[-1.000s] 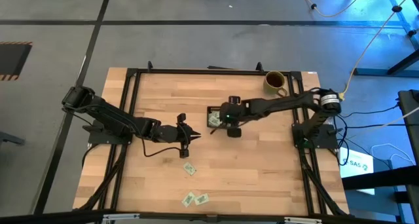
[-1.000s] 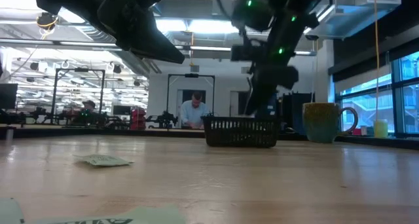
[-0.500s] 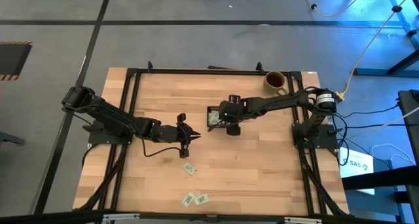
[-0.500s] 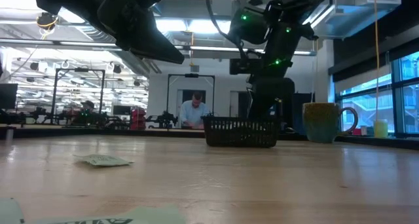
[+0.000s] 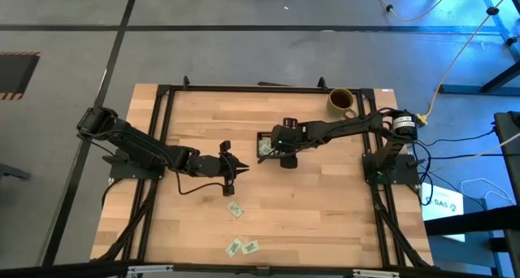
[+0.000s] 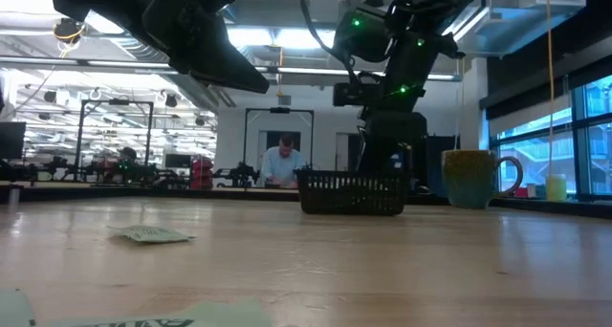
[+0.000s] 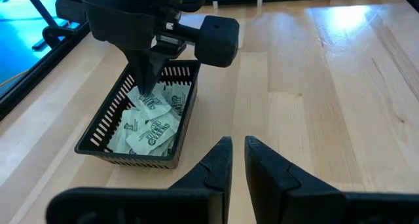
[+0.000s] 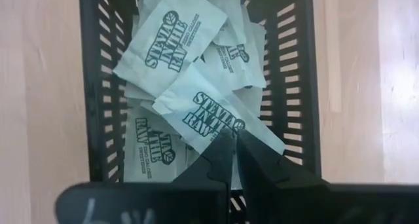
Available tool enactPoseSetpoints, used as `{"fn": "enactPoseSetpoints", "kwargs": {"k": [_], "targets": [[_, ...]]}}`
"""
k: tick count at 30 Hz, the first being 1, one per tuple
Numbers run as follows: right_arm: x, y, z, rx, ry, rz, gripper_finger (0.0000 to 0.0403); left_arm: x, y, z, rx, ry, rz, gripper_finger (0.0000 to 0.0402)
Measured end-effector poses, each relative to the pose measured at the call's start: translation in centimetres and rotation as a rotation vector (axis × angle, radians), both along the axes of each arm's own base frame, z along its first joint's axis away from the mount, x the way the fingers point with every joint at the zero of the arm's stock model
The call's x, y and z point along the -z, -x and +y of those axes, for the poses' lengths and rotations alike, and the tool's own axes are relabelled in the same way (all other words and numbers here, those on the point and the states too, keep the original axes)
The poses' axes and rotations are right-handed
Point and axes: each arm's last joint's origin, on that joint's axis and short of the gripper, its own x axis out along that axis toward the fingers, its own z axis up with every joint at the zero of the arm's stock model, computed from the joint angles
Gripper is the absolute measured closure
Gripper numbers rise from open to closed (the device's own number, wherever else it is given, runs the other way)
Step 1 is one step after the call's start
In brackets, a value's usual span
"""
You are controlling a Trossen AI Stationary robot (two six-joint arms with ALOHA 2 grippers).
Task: Pick and place Stevia / Truvia into bins
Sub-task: Put the stevia packet into the black basket
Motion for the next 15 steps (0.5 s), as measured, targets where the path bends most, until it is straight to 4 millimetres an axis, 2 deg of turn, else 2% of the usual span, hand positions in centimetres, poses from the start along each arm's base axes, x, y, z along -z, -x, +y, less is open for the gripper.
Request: {"fn": "enactPoseSetpoints", "kwargs": {"k": [15], "targets": [[-0.02, -0.04, 0.00, 0.000, 0.000, -0.004, 0.0375, 0.00, 0.00, 0.00, 0.000, 0.000, 0.001, 0.0368]]}}
